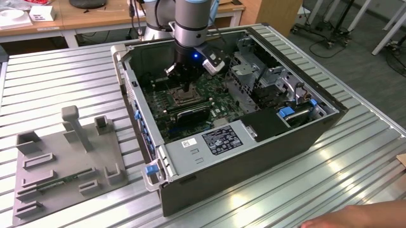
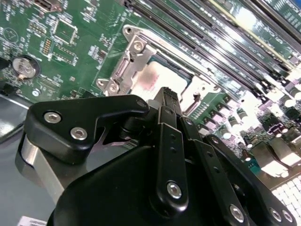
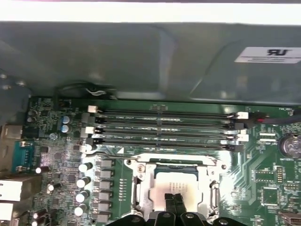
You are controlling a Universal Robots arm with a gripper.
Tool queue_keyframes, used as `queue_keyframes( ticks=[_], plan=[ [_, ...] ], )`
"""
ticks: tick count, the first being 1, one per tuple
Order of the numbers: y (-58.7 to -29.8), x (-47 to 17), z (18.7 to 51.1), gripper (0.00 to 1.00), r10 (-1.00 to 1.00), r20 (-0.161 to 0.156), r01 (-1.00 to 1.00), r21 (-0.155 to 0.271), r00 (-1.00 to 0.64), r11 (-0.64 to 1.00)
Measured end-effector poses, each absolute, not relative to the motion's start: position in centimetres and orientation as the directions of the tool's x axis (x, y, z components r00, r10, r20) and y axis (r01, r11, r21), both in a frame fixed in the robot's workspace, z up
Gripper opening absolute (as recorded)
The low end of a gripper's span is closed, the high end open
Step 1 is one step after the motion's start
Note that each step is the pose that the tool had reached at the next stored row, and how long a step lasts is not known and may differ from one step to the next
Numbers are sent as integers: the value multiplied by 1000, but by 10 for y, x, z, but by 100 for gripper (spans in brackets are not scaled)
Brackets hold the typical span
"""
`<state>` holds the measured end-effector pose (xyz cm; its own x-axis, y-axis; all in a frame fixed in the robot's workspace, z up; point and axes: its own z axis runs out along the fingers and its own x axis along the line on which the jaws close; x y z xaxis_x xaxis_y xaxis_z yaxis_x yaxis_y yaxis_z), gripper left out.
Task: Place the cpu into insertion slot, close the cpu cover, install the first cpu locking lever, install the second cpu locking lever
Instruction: 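Close the cpu cover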
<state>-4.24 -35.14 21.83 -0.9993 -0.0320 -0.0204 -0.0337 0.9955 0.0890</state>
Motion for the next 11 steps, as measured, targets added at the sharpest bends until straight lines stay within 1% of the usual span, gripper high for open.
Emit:
queue_keyframes(
  ticks=[11],
  plan=[
    [-352, -36, 218, 10, -30, -23, -32, 88, -999, 996]
  ],
)
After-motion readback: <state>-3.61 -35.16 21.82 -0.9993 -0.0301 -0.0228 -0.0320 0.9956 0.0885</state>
